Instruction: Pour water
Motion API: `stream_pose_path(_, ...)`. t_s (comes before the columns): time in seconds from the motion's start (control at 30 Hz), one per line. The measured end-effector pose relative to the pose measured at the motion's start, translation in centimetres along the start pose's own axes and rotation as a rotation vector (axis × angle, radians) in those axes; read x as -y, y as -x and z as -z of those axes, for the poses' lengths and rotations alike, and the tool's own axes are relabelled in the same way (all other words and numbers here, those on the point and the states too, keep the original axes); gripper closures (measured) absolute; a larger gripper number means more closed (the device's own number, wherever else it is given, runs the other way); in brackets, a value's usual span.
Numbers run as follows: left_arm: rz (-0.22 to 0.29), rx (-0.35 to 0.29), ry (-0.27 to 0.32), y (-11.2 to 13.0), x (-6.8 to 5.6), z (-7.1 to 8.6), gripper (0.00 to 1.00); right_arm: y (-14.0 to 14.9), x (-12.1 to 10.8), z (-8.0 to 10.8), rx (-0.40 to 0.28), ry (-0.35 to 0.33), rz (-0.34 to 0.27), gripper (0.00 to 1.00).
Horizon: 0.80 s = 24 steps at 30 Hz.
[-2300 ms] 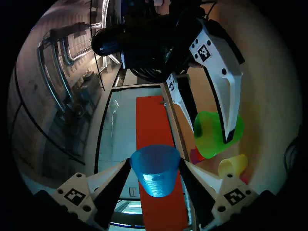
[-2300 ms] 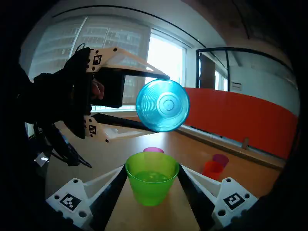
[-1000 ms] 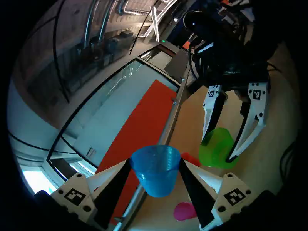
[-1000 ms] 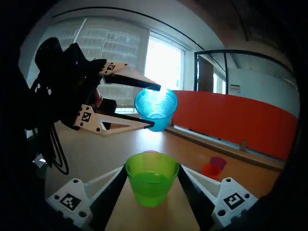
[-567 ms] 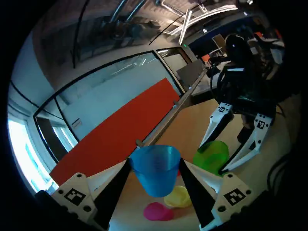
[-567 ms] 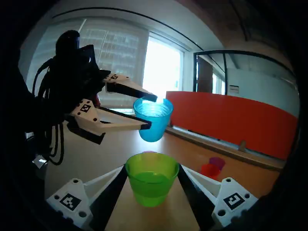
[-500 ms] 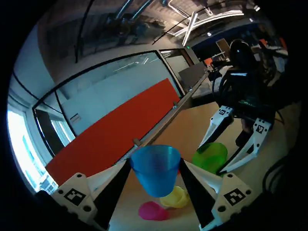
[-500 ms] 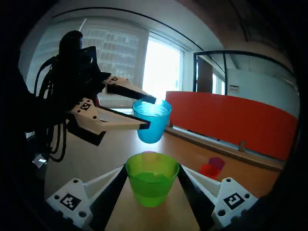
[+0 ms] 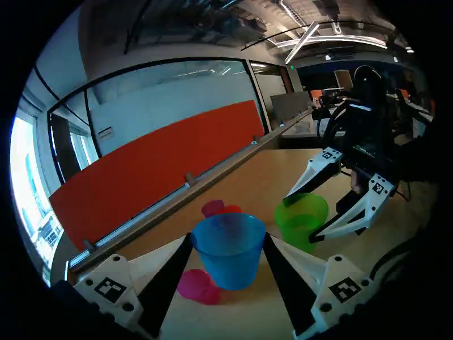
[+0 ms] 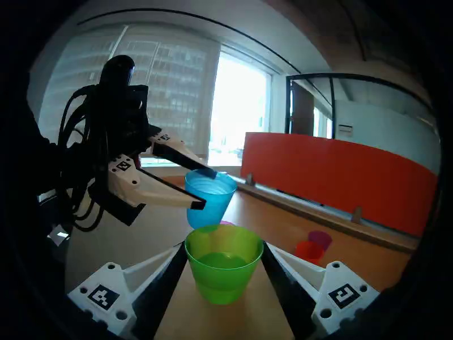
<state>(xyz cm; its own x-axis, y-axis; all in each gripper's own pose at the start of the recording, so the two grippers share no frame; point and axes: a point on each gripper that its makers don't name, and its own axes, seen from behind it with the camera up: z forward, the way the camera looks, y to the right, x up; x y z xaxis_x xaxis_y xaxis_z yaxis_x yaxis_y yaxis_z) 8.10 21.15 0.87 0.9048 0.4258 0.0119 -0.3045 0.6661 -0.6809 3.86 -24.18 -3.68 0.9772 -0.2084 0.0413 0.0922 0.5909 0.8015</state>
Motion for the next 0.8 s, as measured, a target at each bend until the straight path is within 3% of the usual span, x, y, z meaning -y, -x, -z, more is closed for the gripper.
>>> stream_pose_path(0.17, -0.006, 0.028, 0.002, 1.1, 0.1, 0.3, 0.11, 0.3, 0.2, -0.1, 0.019, -0.007, 0.009, 0.06)
stream_pose_path(0.57, -0.012, 0.102, 0.037, 4.9, -1.1, 1.2, 0.11, 1.7, 0.5, -0.1, 0.084, -0.036, 0.012, 0.07)
stream_pose_path(0.8, 0.012, 0.134, 0.059, 6.7, -1.9, 1.4, 0.11, 2.6, 0.4, -0.1, 0.125, -0.051, 0.005, 0.07)
